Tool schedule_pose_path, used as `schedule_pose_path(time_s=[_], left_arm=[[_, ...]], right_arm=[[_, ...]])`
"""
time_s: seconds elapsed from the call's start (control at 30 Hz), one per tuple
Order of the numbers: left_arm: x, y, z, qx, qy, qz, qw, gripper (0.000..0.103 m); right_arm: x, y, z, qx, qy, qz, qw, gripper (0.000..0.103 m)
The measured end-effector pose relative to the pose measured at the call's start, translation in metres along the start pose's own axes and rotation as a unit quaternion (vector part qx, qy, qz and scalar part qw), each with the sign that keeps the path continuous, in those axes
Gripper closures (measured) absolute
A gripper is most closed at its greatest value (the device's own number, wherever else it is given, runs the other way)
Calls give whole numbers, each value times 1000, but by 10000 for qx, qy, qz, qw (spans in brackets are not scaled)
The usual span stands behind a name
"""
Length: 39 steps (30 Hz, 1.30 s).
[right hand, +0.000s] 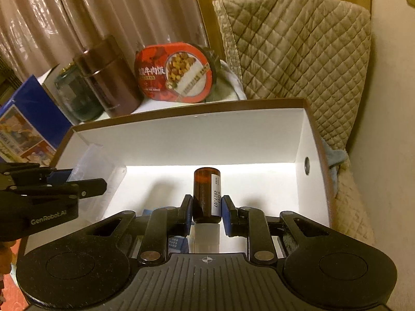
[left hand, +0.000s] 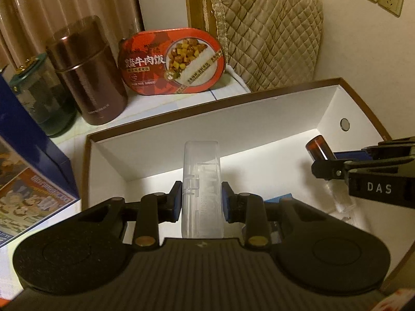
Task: Organize rigid objects
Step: 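Release the clear case into the box while the right gripper releases the brown vial, then withdraw both grippers from the cardboard box back over the mat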
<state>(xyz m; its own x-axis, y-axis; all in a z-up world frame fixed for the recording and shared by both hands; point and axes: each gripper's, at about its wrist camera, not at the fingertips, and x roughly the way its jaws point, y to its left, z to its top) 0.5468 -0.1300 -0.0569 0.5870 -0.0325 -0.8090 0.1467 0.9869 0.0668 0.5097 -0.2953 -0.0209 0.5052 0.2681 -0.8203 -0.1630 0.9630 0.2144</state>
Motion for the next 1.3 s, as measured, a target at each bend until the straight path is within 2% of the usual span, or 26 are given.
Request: schedule_pose_path(time_s=[0.3,0.37,0.43,0.6,0.73,0.83,1.0,1.1,1.3], left_arm=[[20,-6,8,60,34,-80,9999,76],[21,-7,8,80,22,-112,9999,71],[21,-8,9,102,11,-133,9999,61],[18,-4,5,76,39,-53,9999,56],[11,2,-1,-42,58,-46,10000,55],[-1,4,-5,-91,7,-49,9999,55],[-27,7,-14,-231,-158,-88,9996,55],[-45,9,-20,-334,-273,-121,9990,55],[-88,14,-39,-483,-435,-114,9978,55]], right_arm=[[16,-2,8,-54,64,1,10000,83],[18,-3,9,-43,86,-3,10000,83],[20,-4,9,-35,102,8,9999,83],[22,-7,10,14,119,121,9999,83],[19,-10,11,242,40,367,9990,83],[13,-12,11,324,-11,344,9989,79],[-10,-10,2,215,-176,338,9990,62],[-25,-9,-7,234,-291,363,9986,56],[-57,0,-31,262,-454,371,9979,51]])
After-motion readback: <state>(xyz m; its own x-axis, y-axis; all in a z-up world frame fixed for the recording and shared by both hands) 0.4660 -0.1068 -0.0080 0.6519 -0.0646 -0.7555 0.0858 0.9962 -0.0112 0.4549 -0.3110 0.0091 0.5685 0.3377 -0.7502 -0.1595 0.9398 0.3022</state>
